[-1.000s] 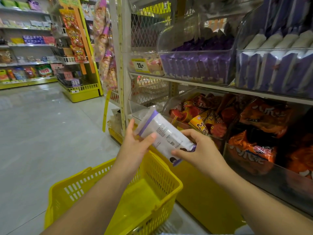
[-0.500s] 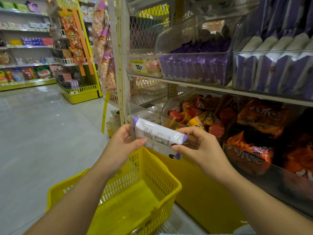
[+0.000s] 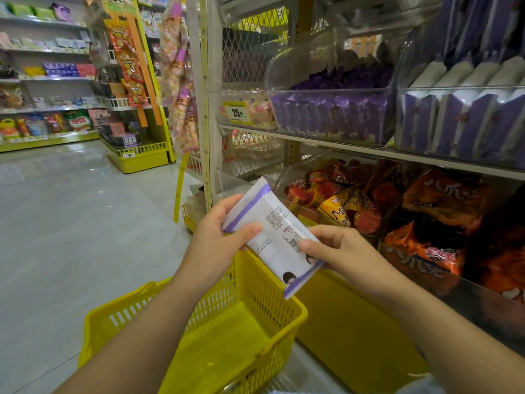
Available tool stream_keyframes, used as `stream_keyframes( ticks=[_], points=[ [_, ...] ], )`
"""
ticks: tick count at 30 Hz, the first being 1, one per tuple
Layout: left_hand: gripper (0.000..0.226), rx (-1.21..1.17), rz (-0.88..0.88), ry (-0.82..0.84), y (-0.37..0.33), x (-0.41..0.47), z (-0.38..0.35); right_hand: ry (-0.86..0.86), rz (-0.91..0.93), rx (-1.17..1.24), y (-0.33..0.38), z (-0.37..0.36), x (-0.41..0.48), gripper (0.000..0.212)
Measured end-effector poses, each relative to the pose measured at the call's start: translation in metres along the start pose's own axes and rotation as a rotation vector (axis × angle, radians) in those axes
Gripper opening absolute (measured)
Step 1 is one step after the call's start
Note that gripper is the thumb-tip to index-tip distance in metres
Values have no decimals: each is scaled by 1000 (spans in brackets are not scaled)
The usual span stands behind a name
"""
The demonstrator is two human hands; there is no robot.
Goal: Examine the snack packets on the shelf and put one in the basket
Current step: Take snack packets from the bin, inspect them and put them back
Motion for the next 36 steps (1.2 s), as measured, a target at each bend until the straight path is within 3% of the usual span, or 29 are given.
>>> stream_keyframes(
  ticks=[3, 7, 13, 16, 28, 36],
  points=[
    [37, -39, -2, -70, 0, -2, -6, 145, -129, 254, -4, -19, -2, 40],
    [39, 64, 7, -137, 5, -4, -11, 116, -123, 364, -5, -25, 2, 33],
    [101, 157, 195, 147, 21, -20, -49, -10, -9, 374, -10, -29, 6, 28],
    [110, 204, 199, 175, 21, -24, -55, 5, 35, 317, -8, -31, 5, 33],
    [81, -49, 287, 167, 17, -19, -45, 29, 51, 256, -4, -26, 1, 35],
    [90, -3, 255, 11, 22, -13, -38, 66, 114, 42, 9, -29, -7, 38]
  ],
)
Point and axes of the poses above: each hand's wrist, its own x-axis towards the middle knuckle, its own z-axis out of the back of the hand, y = z × x, the point moved 4 cm from there along x, towards the middle knuckle, and after that the axes turned 4 degrees about z, right-handed, at the moved point
